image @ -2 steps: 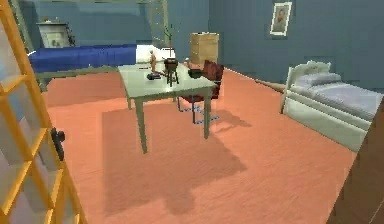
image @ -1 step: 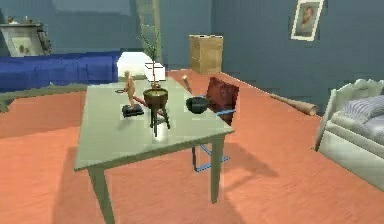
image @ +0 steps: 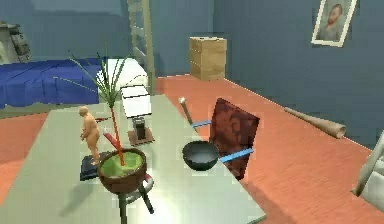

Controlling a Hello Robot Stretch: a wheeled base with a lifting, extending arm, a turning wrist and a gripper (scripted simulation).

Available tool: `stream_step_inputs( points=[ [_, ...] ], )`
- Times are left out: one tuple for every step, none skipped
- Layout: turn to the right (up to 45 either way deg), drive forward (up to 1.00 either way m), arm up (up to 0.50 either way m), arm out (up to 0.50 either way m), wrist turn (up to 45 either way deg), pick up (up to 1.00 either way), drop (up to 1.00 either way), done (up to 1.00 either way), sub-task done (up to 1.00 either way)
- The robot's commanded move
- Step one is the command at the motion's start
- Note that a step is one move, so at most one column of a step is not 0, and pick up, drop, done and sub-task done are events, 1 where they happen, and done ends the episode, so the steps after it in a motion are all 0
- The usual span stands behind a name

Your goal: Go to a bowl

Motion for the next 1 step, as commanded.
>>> stream_step_inputs(
  points=[
    [0.0, 0.0, 0.0, 0.0, 0.0, 0.0, 0.0, 1.0, 0.0]
  ],
)
